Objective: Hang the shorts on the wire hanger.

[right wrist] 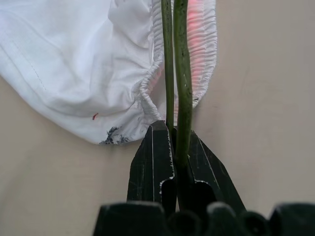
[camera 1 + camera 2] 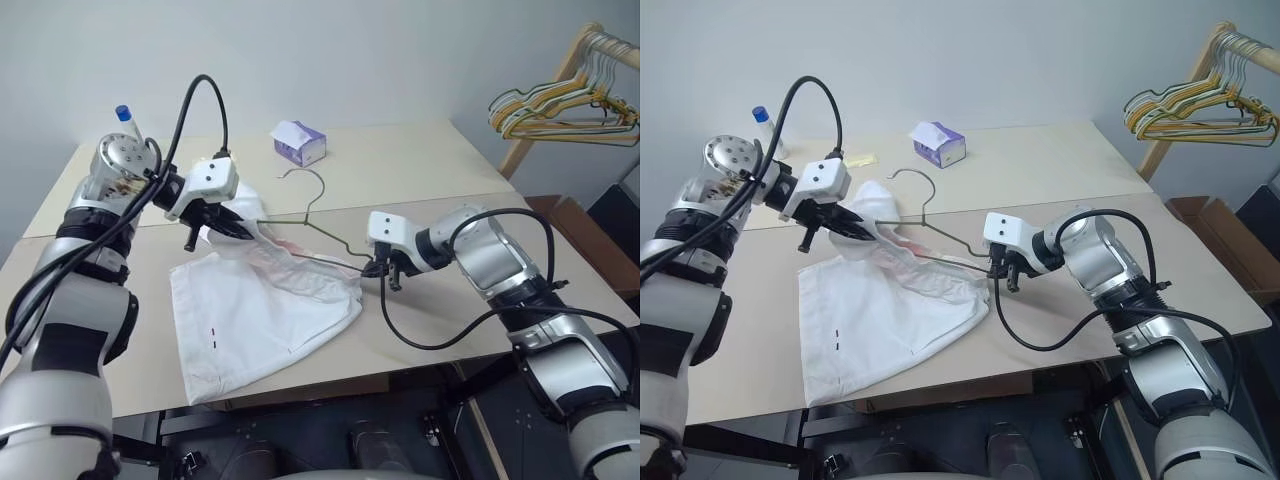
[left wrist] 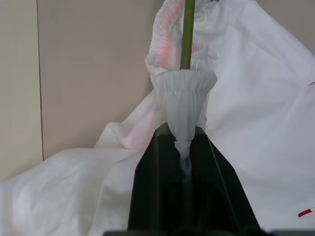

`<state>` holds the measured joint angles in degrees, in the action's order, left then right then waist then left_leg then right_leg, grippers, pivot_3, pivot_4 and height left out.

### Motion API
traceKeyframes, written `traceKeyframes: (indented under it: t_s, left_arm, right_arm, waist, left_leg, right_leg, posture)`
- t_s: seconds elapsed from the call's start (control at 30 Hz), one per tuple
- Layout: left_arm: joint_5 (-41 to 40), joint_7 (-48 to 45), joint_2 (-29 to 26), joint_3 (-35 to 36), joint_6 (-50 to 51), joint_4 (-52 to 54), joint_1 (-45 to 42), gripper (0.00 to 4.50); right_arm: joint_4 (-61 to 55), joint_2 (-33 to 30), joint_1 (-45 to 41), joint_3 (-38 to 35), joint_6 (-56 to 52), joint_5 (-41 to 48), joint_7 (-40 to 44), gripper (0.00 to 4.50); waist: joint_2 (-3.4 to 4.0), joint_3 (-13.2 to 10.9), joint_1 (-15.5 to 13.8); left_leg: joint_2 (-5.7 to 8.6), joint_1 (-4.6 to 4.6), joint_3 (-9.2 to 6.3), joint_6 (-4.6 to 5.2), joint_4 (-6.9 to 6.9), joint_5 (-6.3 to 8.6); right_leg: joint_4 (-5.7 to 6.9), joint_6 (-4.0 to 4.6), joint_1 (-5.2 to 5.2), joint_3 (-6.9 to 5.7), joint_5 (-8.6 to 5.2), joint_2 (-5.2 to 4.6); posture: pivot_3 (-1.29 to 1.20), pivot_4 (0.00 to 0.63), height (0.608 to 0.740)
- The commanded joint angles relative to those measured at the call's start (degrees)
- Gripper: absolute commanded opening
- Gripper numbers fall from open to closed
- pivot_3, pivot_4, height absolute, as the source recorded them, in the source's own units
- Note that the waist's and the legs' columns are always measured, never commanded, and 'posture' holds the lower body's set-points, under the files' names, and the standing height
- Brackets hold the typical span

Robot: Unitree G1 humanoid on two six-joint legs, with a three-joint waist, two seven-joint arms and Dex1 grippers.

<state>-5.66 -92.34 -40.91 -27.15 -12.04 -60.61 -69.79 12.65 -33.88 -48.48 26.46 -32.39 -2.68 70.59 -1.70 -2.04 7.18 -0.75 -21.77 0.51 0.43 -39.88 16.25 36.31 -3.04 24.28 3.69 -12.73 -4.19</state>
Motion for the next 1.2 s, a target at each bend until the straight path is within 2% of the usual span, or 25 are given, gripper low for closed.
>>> traceKeyframes:
  t_s: [0.03, 0.17, 0.27, 0.47, 0.57, 0.73, 0.9, 1.03, 1.2]
  left_arm:
    - [2.2, -0.2, 0.4, 2.3, -1.7, -1.4, -2.0, 0.04]
    - [4.9, 1.0, 0.6, 4.7, -4.9, -2.1, -2.0, 0.04]
    - [6.6, 2.3, 0.4, 6.3, -6.7, -2.6, -2.4, 0.0]
    - [8.5, 5.2, 0.4, 9.6, -6.6, -4.1, -4.3, 0.0]
    - [7.9, 5.4, 0.4, 11.9, -6.3, -4.7, -5.3, 0.0]
    - [8.7, 6.1, 0.0, 14.1, -6.1, -5.6, -6.6, 0.0]
    - [9.5, 6.0, -0.3, 15.3, -6.1, -5.8, -7.2, 0.0]
    - [10.1, 6.0, -0.4, 16.0, -6.1, -5.8, -7.3, 0.0]
    - [10.3, 5.6, -0.7, 16.5, -6.1, -5.6, -7.1, 0.0]
  right_arm:
    - [-3.0, 0.0, -1.1, -1.6, 3.0, -0.2, -1.0, 0.0]
    - [-3.2, 0.1, 0.3, -2.4, 8.6, -1.4, -3.7, 0.0]
    - [-3.2, -0.2, -0.2, -3.1, 7.3, -1.6, -4.7, 0.82]
    - [-4.7, -0.8, -0.7, -9.7, 2.3, 0.4, -9.3, 2.99]
    - [-6.9, -1.1, -0.2, -15.0, -4.6, 2.9, -12.1, 4.02]
    - [-16.9, -1.6, 7.0, -20.4, -17.7, 10.6, -12.4, 4.02]
    - [-20.8, 3.6, 13.6, -20.8, -24.3, 14.0, -18.5, 4.02]
    - [-19.6, 9.8, 16.5, -19.3, -23.2, 15.0, -23.3, 4.02]
    - [-16.2, 15.6, 16.0, -20.5, -23.3, 17.5, -26.8, 4.02]
  waist:
    - [0.0, 0.0, 0.0]
    - [0.0, 0.0, 0.0]
    - [0.0, 0.0, 0.0]
    - [0.0, 0.0, 0.0]
    - [0.0, 0.0, 0.0]
    - [-0.02, 0.0, 0.0]
    - [-0.02, 0.0, 0.6]
    - [-0.02, 0.0, 1.4]
    - [-0.02, 0.0, 1.8]
  left_leg:
    - [0.0, 0.0, 0.0, 0.0, 0.0, 0.0]
    - [0.0, 0.01, 0.0, 0.0, 0.0, 0.0]
    - [0.01, 0.0, 0.01, 0.0, 0.0, 0.0]
    - [0.01, -0.02, -0.03, 0.0, -0.03, 0.0]
    - [0.01, -0.06, -0.1, 0.0, -0.03, 0.0]
    - [0.02, -0.13, -0.32, 0.01, -0.05, 0.01]
    - [0.03, -0.08, -0.31, 0.01, -0.09, 0.0]
    - [0.03, -0.05, -0.37, 0.01, -0.09, 0.01]
    - [0.04, -0.1, -0.52, 0.01, -0.09, 0.0]
  right_leg:
    - [0.0, 0.0, 0.0, 0.0, 0.0, 0.0]
    - [0.0, 0.0, 0.0, 0.0, 0.0, 0.0]
    - [0.01, 0.0, 0.0, 0.0, 0.0, -0.01]
    - [0.02, -0.01, 0.0, -0.02, 0.01, -0.02]
    - [0.04, -0.02, 0.01, -0.04, 0.02, -0.04]
    - [0.35, -0.03, 0.01, -0.12, 0.02, -0.06]
    - [0.42, -0.03, 0.0, -0.11, 0.02, -0.05]
    - [0.45, -0.03, 0.0, -0.09, 0.02, -0.05]
    - [0.46, -0.04, 0.01, -0.09, 0.02, -0.08]
  posture:
    - [-0.08, 0.0, 0.74]
    - [-0.08, 0.0, 0.74]
    - [-0.09, 0.0, 0.74]
    - [-0.1, 0.0, 0.74]
    - [-0.11, 0.0, 0.74]
    - [-0.11, 0.0, 0.74]
    - [-0.12, 0.0, 0.74]
    - [-0.11, 0.0, 0.74]
    - [-0.1, 0.0, 0.74]
